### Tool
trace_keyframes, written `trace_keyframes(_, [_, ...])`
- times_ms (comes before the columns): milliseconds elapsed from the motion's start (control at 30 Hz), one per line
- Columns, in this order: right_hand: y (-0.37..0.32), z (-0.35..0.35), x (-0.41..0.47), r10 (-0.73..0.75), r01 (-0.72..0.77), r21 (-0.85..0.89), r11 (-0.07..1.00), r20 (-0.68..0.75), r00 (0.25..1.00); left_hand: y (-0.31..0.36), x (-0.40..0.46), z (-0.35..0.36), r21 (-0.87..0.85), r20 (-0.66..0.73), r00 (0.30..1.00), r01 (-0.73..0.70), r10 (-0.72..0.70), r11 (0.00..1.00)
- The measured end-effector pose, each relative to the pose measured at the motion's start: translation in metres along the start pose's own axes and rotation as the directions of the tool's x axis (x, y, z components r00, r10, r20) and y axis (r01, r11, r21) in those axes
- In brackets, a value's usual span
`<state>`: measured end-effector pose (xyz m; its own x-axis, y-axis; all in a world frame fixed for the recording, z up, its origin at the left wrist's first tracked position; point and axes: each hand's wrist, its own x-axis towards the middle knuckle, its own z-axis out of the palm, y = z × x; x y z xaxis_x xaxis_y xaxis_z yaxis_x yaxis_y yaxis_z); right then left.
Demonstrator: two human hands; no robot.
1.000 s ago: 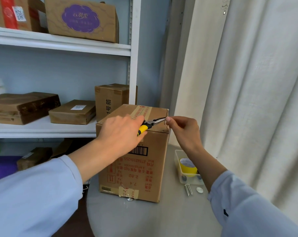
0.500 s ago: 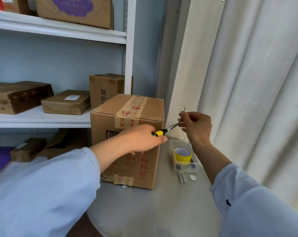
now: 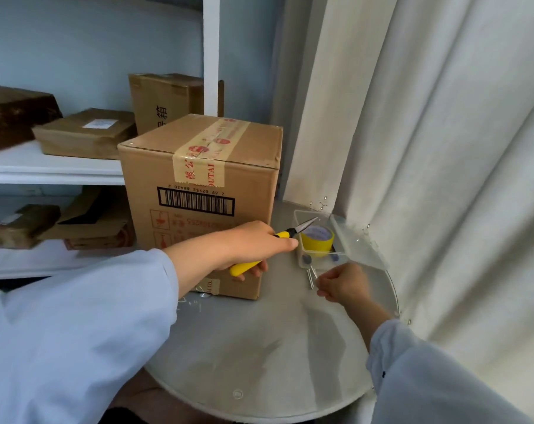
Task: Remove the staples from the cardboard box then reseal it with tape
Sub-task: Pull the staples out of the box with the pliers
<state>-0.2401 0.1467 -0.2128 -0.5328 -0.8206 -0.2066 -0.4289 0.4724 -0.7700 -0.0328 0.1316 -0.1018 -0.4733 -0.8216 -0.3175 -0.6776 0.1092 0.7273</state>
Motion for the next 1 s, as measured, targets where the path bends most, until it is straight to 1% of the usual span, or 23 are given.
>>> trace_keyframes(133, [0.014,0.027,0.014,0.015,-0.014,-0.057,0.998,0.019,1.0,-0.002,0.009,0.001,0.005,0.015,1.0,0.011,-0.012,1.0])
trace_keyframes(267, [0.016,0.045,0.02,0.024,-0.036,-0.198,0.98,-0.066,0.998,-0.004,0.01,0.004,0.012,0.035,0.999,0.017,-0.017,1.0])
trace_keyframes(300, [0.016,0.047,0.02,0.039,-0.056,-0.21,0.976,-0.084,0.996,-0.004,0.01,0.004,0.02,0.038,0.999,0.012,-0.012,1.0])
trace_keyframes(467, [0.019,0.051,0.031,0.095,-0.119,-0.181,0.976,-0.138,0.986,-0.005,0.01,0.004,0.059,0.041,0.999,-0.023,0.02,0.998])
trace_keyframes(633, [0.012,0.05,0.031,0.058,-0.096,-0.19,0.977,-0.193,0.979,-0.004,0.004,0.0,0.123,0.001,0.999,-0.046,0.047,0.991])
trace_keyframes(700, [0.008,0.047,0.03,0.055,-0.083,-0.134,0.987,-0.205,0.977,-0.003,0.0,-0.003,0.2,-0.019,0.996,-0.083,0.088,0.976])
trace_keyframes(767, [-0.002,0.04,0.026,0.014,-0.025,-0.044,0.999,-0.242,0.97,-0.001,-0.009,-0.009,0.351,-0.072,0.985,-0.123,0.157,0.928])
trace_keyframes(833, [-0.02,0.03,0.018,-0.064,0.082,0.046,0.996,-0.317,0.946,0.004,-0.024,-0.016,0.512,-0.166,0.952,-0.14,0.257,0.848])
trace_keyframes(867, [-0.032,0.024,0.011,-0.104,0.141,0.082,0.987,-0.354,0.929,0.006,-0.031,-0.021,0.563,-0.218,0.922,-0.149,0.32,0.813])
trace_keyframes(933, [-0.056,0.018,-0.005,-0.185,0.272,0.154,0.95,-0.423,0.887,0.011,-0.046,-0.034,0.622,-0.314,0.834,-0.181,0.454,0.762])
trace_keyframes(1000, [-0.078,0.018,-0.021,-0.273,0.41,0.183,0.894,-0.504,0.82,0.013,-0.055,-0.051,0.653,-0.39,0.745,-0.19,0.541,0.733])
